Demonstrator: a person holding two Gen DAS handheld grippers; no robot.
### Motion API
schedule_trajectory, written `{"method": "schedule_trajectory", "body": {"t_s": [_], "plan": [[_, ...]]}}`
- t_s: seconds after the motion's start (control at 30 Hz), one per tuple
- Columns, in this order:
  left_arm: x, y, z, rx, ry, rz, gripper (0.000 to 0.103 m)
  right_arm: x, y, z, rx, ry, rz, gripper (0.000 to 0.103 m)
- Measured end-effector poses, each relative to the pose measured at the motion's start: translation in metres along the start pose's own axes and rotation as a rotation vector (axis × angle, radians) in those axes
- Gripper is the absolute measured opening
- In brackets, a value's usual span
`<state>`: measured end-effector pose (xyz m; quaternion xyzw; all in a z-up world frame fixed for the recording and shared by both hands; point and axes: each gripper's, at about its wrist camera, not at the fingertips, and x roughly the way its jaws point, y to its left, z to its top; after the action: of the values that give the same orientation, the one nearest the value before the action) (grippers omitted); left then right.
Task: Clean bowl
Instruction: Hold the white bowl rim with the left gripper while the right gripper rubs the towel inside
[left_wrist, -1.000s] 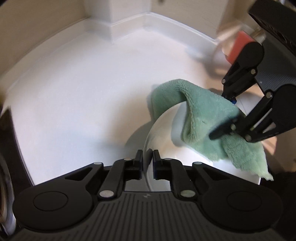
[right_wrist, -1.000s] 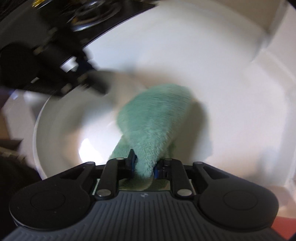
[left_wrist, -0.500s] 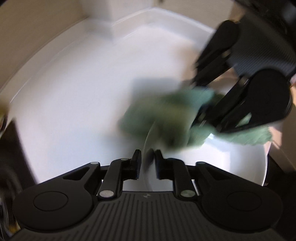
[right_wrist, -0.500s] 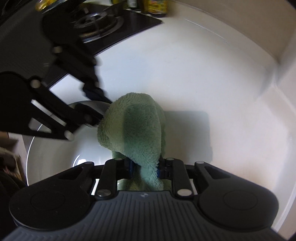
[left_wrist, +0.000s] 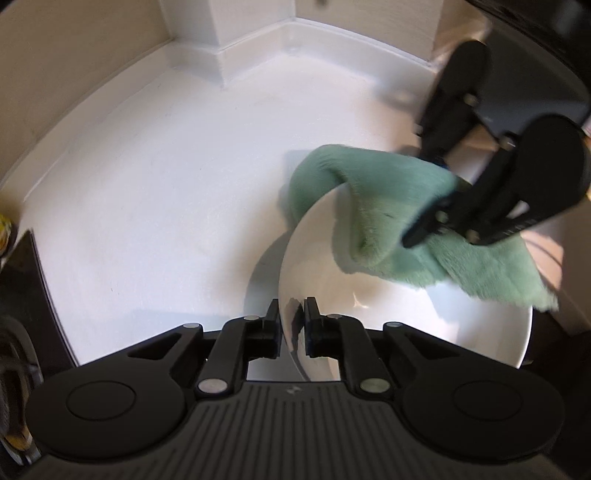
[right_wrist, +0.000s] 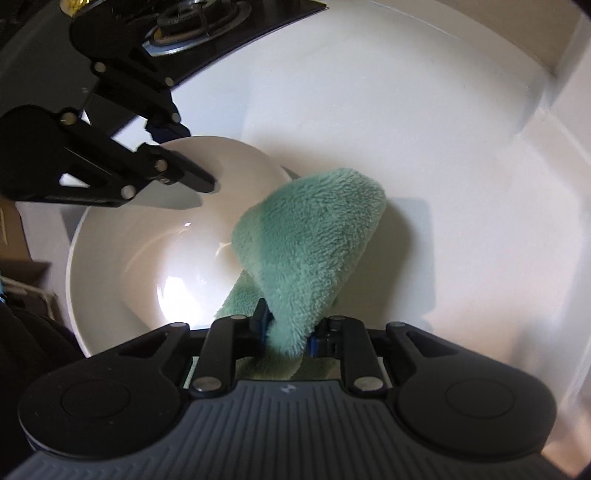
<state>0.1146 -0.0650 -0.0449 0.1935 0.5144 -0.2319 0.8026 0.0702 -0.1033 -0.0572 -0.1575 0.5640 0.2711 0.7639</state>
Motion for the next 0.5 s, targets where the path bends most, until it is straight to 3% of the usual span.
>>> {"method": "schedule_trajectory", "body": {"t_s": [0.27, 0.4, 0.47, 0.5], "plan": [[0.018, -0.006, 0.025, 0.025, 0.015, 0.001, 0.012, 0.01, 0.005, 0.033, -0.1, -0.023, -0.03, 0.019], [0.027, -0.006, 0.038, 0.007, 0.016, -0.006, 0.012, 0.015, 0.002, 0.034, -0.041, -0.045, -0.024, 0.018], [0.031, -0.006, 0.044, -0.012, 0.014, -0.007, 0.013, -0.023, -0.018, -0.01, 0.006, -0.058, -0.02, 0.017], [0.032, -0.008, 0.046, -0.02, 0.018, -0.002, 0.013, -0.025, -0.021, -0.015, 0.038, -0.068, -0.019, 0.017]]}}
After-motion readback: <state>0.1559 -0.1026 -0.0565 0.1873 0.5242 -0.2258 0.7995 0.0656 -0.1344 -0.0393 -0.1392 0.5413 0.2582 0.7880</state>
